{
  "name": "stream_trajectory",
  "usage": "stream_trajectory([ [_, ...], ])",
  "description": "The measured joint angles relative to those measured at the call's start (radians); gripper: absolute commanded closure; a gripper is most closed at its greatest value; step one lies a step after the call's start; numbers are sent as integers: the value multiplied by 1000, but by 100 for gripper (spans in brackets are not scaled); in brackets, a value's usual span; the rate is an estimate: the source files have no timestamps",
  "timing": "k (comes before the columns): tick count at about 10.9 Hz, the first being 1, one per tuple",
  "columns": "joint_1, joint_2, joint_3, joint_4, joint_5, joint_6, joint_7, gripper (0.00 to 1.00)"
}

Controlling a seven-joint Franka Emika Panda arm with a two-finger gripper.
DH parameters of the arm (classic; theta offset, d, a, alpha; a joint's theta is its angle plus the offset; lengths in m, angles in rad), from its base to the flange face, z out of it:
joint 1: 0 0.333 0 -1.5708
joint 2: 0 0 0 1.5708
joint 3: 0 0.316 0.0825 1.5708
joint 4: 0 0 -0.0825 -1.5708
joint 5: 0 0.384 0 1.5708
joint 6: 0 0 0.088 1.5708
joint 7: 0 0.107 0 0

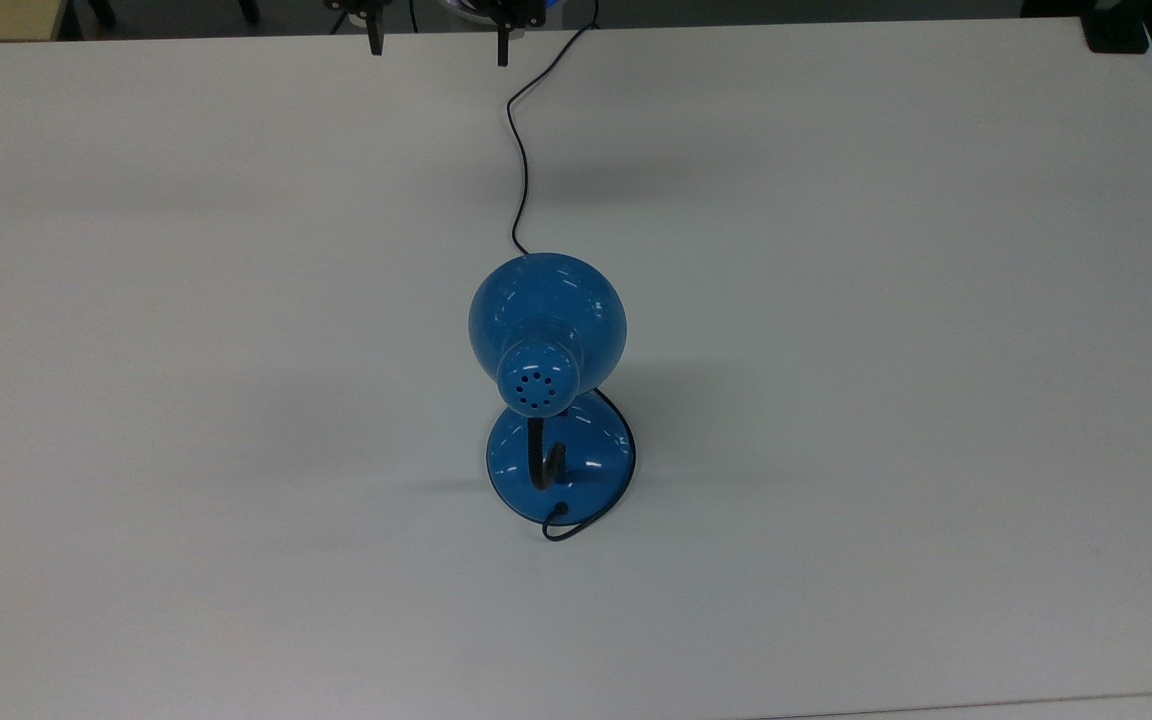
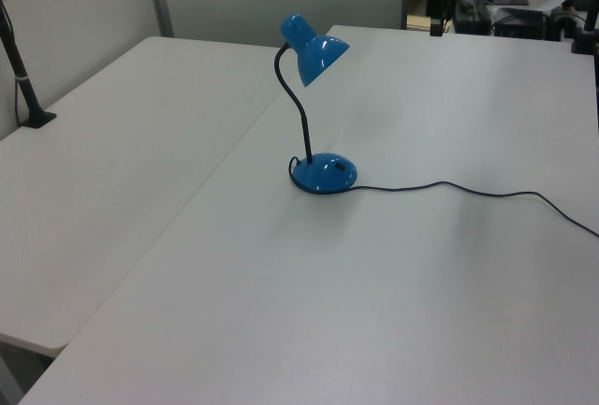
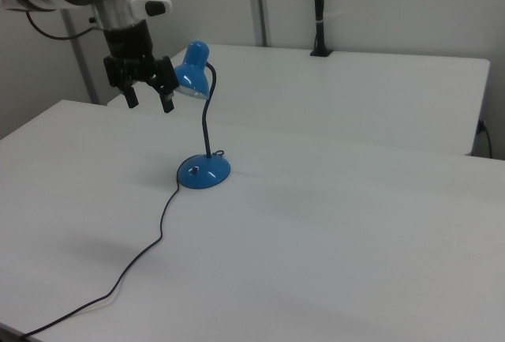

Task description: Turn on the lamp

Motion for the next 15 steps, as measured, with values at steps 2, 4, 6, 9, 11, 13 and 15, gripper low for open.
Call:
stream_trajectory([
  [2, 0, 2, 0, 0, 0, -2, 0, 0],
  [4, -2, 3, 0, 0, 0, -4, -1, 0],
  [6, -3, 3, -1, 0, 0, -4, -1, 0],
  [9, -4, 3, -6, 0, 0, -4, -1, 54],
  [11, -4, 3, -7, 0, 0, -4, -4, 84],
  [13, -4, 3, -7, 0, 0, -4, -10, 91],
  [15, -4, 3, -7, 0, 0, -4, -39, 93],
])
